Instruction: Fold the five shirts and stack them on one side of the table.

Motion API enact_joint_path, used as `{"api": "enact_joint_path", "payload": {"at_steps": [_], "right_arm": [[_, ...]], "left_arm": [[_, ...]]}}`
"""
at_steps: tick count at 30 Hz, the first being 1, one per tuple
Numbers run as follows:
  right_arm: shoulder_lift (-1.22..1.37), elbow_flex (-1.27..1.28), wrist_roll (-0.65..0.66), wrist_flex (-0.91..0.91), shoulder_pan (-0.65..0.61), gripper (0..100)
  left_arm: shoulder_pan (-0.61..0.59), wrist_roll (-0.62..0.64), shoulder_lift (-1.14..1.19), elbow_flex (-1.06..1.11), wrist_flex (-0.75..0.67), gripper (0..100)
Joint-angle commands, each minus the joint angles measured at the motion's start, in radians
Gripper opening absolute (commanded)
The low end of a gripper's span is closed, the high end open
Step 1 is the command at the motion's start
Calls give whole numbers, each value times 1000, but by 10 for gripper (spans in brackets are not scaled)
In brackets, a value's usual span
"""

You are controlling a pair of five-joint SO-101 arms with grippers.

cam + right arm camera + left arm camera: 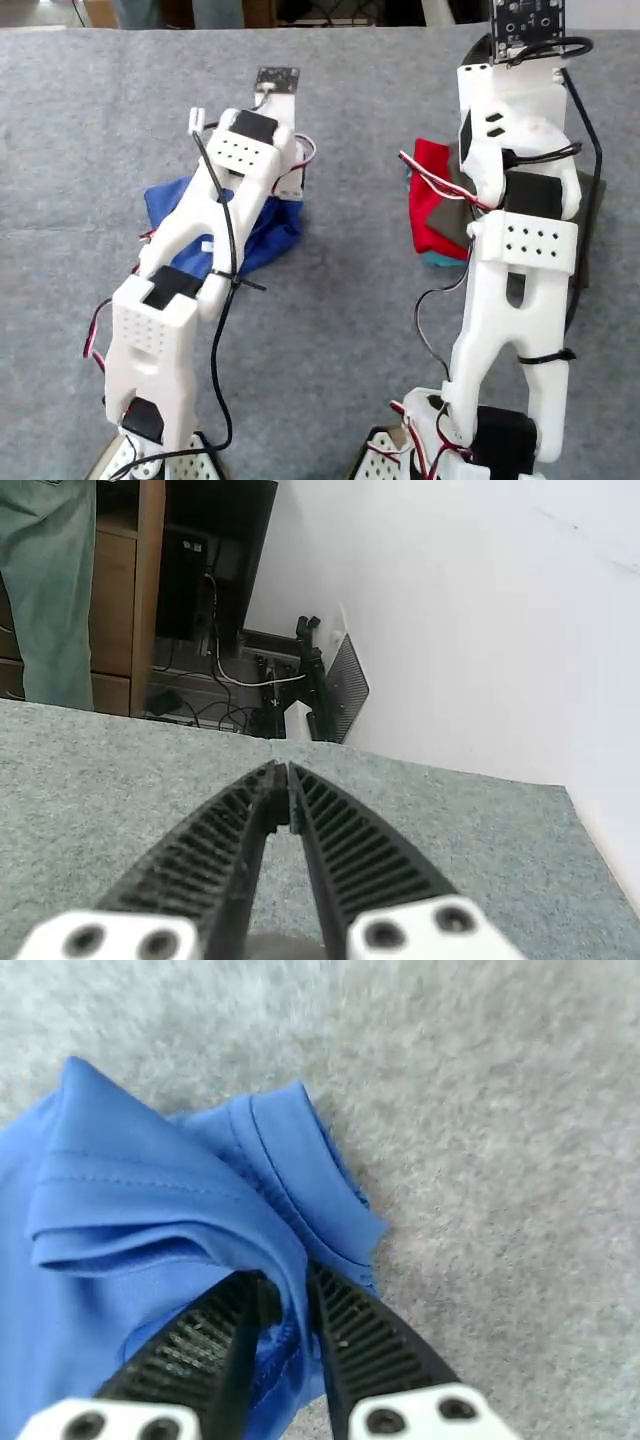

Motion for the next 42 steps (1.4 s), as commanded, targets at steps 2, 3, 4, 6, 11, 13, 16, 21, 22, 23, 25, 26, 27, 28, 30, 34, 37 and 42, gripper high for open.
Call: {"api": "enact_joint_path", "payload": {"at_steps": [2, 3, 4, 6, 11, 13, 16, 21, 22, 23, 25, 26, 27, 28, 30, 34, 37, 42], "right_arm": [[-2, -51, -3, -18, -14, 15], [-1, -51, -3, -18, -14, 15], [-1, -51, -3, -18, -14, 15], [-1, -54, -2, -20, -14, 15], [64, -125, 54, 61, -74, 15], [122, -211, 71, 169, -133, 15], [254, -372, 103, 362, -249, 15], [541, -710, 133, 729, -457, 15], [601, -783, 130, 801, -499, 15], [653, -854, 129, 878, -534, 15], [753, -1013, 112, 1053, -608, 15], [799, -1092, 101, 1128, -640, 15], [845, -1158, 94, 1188, -669, 15], [892, -1214, 91, 1235, -694, 15], [983, -1296, 77, 1272, -741, 15], [1112, -1302, 64, 1272, -819, 15], [1168, -1273, 64, 1272, -841, 15], [1199, -1242, 72, 1270, -822, 15]], "left_arm": [[-15, 89, -6, -56, 17, 197], [-22, 114, -9, -64, 31, 238], [-33, 127, -15, -77, 57, 267], [-48, 132, -29, -125, 106, 284], [-180, 129, -43, -288, 196, 284], [-275, 129, -52, -363, 252, 261], [-437, 127, -44, -421, 311, 127], [-654, 23, 48, -275, 241, 33], [-685, 18, 78, -220, 183, 28], [-711, 20, 112, -157, 101, 29], [-751, 9, 166, -44, -32, 29], [-763, -9, 172, -19, -66, 29], [-773, -34, 164, -19, -81, 29], [-786, -44, 161, -25, -87, 29], [-800, -43, 160, -25, -118, 29], [-832, -43, 158, -28, -141, 30], [-862, -41, 158, -33, -155, 30], [-858, -41, 158, -31, -161, 30]]}}
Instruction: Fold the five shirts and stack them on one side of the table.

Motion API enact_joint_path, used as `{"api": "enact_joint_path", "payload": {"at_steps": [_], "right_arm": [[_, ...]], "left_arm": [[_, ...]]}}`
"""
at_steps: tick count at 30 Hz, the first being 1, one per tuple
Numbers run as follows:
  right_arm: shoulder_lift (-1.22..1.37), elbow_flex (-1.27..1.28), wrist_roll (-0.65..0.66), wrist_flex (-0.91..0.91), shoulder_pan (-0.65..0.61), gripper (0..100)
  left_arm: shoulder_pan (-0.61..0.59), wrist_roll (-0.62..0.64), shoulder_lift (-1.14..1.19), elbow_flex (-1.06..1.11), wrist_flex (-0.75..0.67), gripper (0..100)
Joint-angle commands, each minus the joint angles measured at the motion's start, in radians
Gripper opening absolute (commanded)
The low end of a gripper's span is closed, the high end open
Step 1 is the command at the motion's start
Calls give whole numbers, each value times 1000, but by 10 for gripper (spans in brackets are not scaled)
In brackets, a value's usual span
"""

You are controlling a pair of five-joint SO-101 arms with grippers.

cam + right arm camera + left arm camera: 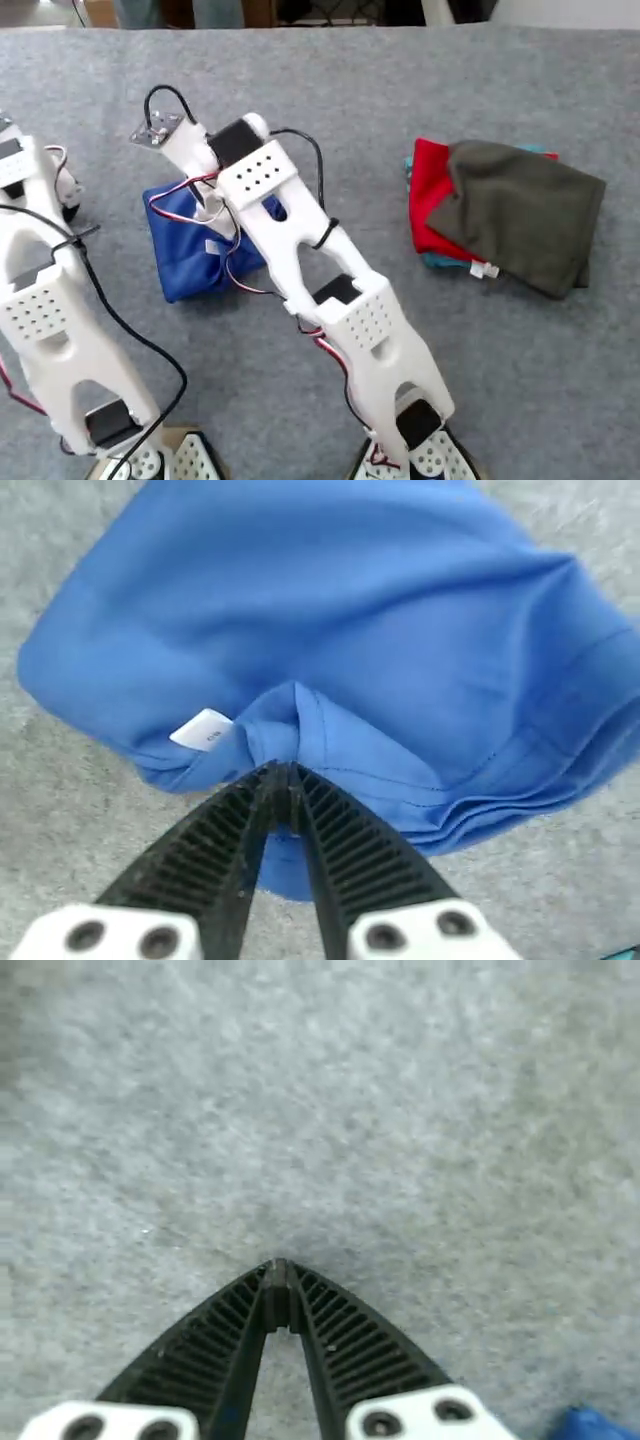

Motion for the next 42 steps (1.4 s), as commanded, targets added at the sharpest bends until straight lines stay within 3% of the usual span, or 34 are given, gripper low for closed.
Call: {"api": "enact_joint_path", "payload": {"at_steps": [1, 6, 22, 33, 42], "right_arm": [[-8, 16, 0, 8, 17, 15], [-15, 122, 9, 9, 66, 15], [-237, 467, 259, 5, 344, 14], [-274, 326, 183, -23, 124, 15], [5, 323, 184, -69, 242, 15]], "left_arm": [[-1, -8, -26, -12, -12, 30], [1, -8, -26, -15, -14, 30], [15, -8, -26, -18, -15, 31], [19, -8, -25, -18, -15, 31], [19, -8, -25, -18, -15, 30]]}}
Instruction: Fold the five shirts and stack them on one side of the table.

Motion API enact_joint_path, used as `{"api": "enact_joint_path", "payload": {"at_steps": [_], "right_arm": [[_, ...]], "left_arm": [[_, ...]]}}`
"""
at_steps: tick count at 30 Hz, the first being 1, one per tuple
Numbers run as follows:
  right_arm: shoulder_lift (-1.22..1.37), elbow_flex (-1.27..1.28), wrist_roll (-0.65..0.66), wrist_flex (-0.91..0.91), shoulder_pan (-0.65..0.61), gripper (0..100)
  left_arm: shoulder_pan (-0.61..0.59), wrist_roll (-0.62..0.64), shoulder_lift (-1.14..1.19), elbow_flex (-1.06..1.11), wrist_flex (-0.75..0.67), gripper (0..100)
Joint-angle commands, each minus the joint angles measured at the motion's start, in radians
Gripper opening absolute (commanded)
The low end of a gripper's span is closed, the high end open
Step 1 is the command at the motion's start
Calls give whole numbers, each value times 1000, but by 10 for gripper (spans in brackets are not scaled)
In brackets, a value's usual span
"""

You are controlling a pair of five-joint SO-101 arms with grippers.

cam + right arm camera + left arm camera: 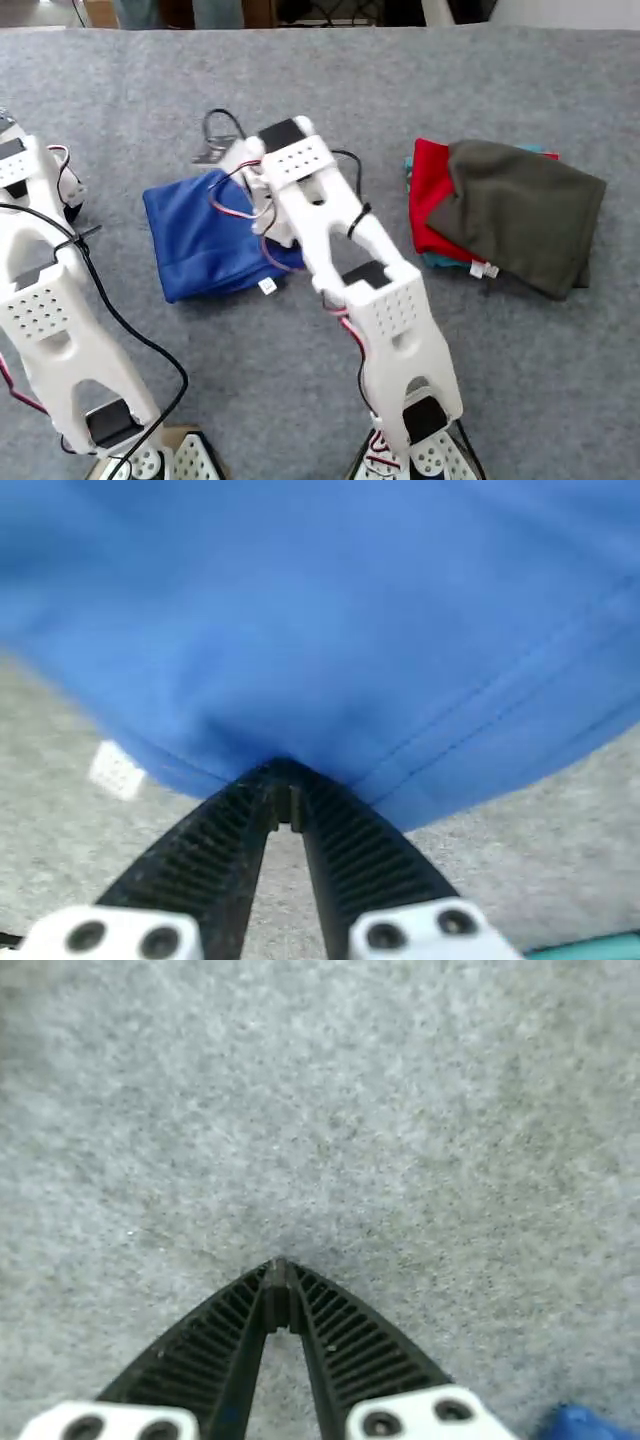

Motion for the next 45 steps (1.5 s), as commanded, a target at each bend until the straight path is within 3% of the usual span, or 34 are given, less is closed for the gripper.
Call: {"api": "enact_joint_path", "payload": {"at_steps": [1, 13, 21, 28, 33, 45], "right_arm": [[44, -53, -8, -3, 58, 15], [-77, -321, -51, 75, 26, 15], [-203, -351, -52, 74, 101, 15], [-168, -321, -58, -224, 78, 15], [-27, -317, -55, -425, 104, 15], [274, -452, -55, -420, 129, 15]], "left_arm": [[15, -8, -25, -18, -11, 30], [91, -12, -40, -28, -8, 30], [107, -15, -138, -245, 258, 30], [295, -11, -141, -268, 394, 30], [341, -8, -75, -179, 305, 30], [331, -8, 144, -205, 206, 32]]}}
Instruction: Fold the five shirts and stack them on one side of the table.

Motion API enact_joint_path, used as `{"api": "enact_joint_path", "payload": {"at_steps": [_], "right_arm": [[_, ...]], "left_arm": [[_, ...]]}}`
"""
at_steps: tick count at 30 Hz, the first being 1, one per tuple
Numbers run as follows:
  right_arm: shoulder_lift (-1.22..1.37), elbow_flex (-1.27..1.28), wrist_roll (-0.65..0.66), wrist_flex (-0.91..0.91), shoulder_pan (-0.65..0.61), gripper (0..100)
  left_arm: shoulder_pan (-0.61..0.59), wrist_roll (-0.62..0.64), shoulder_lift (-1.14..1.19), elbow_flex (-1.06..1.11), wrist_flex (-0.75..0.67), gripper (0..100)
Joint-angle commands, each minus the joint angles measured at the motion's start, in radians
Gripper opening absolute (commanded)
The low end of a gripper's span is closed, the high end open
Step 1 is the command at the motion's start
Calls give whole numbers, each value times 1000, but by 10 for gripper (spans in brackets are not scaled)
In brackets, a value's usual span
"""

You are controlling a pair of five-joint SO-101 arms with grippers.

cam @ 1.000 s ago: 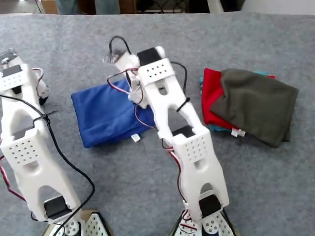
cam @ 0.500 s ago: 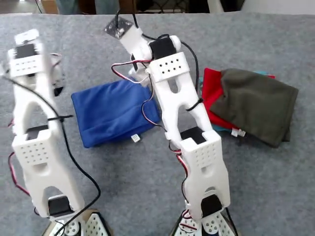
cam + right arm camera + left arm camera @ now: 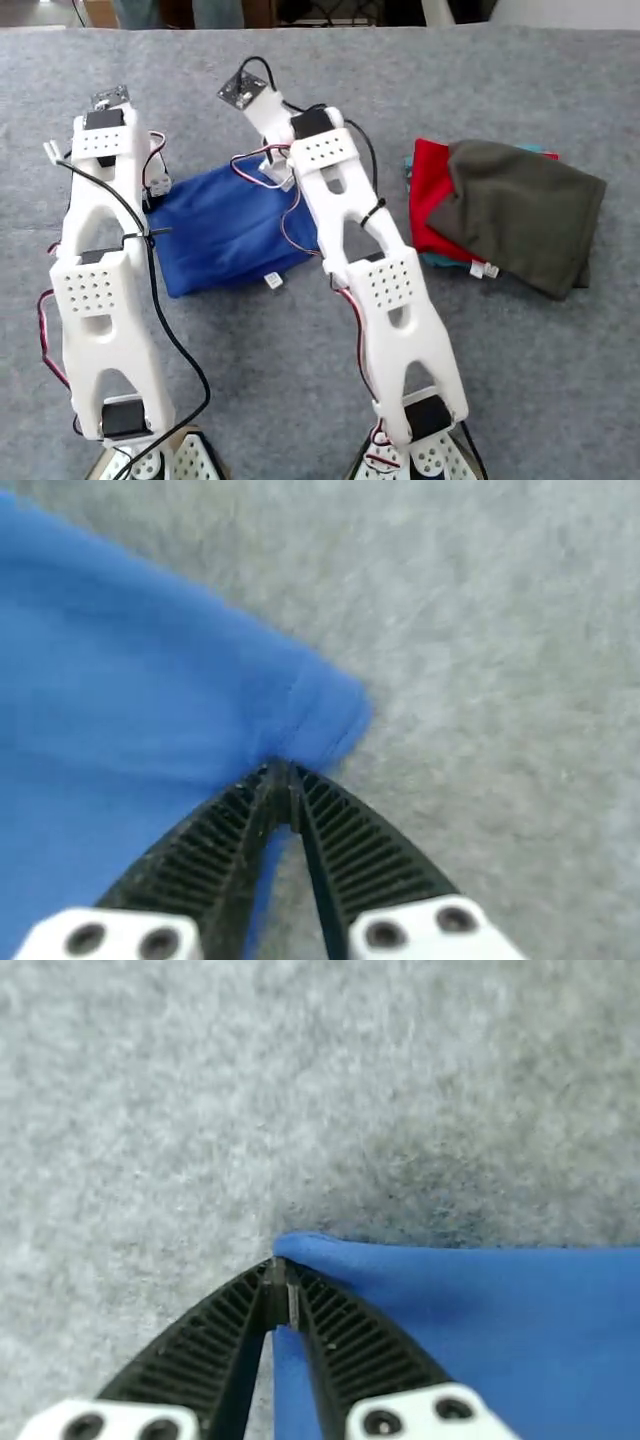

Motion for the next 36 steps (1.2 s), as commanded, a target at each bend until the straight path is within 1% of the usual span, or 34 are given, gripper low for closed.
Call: {"api": "enact_joint_path", "payload": {"at_steps": [1, 7, 12, 14, 17, 21, 23, 25, 28, 31, 33, 36], "right_arm": [[15, -94, -2, 3, 32, 15], [21, -225, 0, 132, 83, 15], [19, -383, 0, 255, 87, 15], [21, -446, 0, 324, 89, 15], [15, -524, -2, 497, 84, 14], [-50, -515, -17, 491, 98, 14], [-104, -446, -20, 491, 75, 14], [-179, -318, -23, 491, 52, 14], [-334, -41, -66, 489, 37, 14], [-484, 254, -64, 479, 35, 14], [-561, 435, -64, 413, 35, 14], [-636, 664, -64, 233, 34, 14]], "left_arm": [[-1, 0, 32, -54, -9, 31], [2, -6, 63, -122, 44, 30], [4, -6, 58, -191, 100, 30], [-2, -5, 64, -237, 141, 30], [2, -3, 69, -285, 181, 30], [5, -2, 69, -289, 190, 30], [1, -5, 69, -289, 190, 30], [-2, -5, 71, -289, 190, 30], [-2, -6, 71, -289, 190, 30], [-2, -8, 71, -289, 187, 31], [-1, -8, 71, -289, 184, 31], [4, -6, 71, -289, 184, 32]]}}
